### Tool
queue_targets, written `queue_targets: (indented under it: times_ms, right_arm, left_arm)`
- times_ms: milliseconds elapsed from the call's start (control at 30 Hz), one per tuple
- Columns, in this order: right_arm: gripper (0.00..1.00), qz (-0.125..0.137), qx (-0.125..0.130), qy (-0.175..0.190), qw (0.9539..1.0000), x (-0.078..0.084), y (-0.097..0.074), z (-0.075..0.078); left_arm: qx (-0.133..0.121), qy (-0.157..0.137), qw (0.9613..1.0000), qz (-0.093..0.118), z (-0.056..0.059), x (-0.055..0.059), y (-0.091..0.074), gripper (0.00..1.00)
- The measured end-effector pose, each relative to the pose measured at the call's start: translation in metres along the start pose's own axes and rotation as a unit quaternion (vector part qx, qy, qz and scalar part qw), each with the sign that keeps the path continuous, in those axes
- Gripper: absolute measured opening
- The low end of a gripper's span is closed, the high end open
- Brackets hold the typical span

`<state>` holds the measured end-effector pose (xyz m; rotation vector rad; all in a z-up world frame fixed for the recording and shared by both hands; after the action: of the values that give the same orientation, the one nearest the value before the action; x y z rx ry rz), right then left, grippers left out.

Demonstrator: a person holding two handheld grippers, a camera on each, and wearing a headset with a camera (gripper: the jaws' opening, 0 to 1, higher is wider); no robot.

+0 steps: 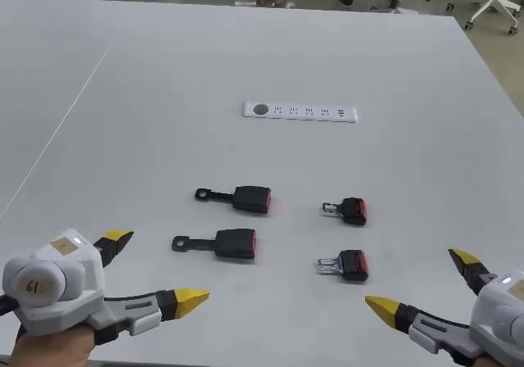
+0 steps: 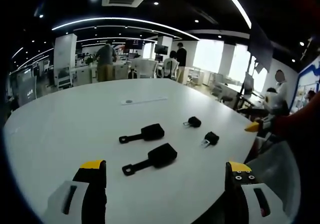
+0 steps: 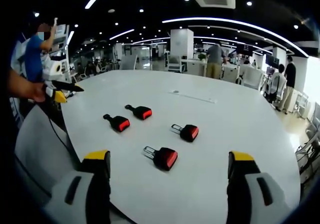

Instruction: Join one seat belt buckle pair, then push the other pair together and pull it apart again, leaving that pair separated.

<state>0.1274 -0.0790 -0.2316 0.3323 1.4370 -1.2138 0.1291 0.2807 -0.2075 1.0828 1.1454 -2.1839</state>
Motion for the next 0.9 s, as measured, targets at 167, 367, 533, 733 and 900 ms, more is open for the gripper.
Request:
queue_targets:
  times_ms: [167,367,533,733,900]
  right_arm:
    - [1.0,-0.005,-0.002,-0.003,1.0,0.001,0.001,0.0]
    - [1.0,-0.007,-0.004,-0.005,1.0,0.002,0.003,0.0]
    - [1.0,-0.007,-0.005,-0.003,1.0,0.002,0.004,0.001]
    - [1.0,-0.008,-0.008,-0.007,0.9999,0.001,0.007,0.001]
    - [1.0,-0.017,-0.022,-0.019,0.9994,0.003,0.009,0.0]
  left_arm:
    - [0.001,0.002,1.0,-0.002,-0.001,0.0,0.002,1.0]
    - [0.002,0.006,1.0,-0.006,-0.001,0.001,0.005,1.0]
    - [0.001,0.004,1.0,-0.005,-0.003,0.0,0.007,1.0]
    - [0.001,0.007,1.0,-0.007,-0.003,-0.001,0.008,1.0]
    - [0.003,0.01,0.9998,-0.014,-0.002,0.001,0.012,1.0]
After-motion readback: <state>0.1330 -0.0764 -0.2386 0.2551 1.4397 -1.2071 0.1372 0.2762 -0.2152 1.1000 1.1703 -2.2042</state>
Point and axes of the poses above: the centre of the closed fingertips' face, and the gripper's own axes: y roughly forward along the fingers, z roughly to its right, x roughly out of its underside, the point moved 3 cm from there along -y, roughly backward along the fingers, and after that the axes turned 13 degrees about -y, right-handed, at the moved point
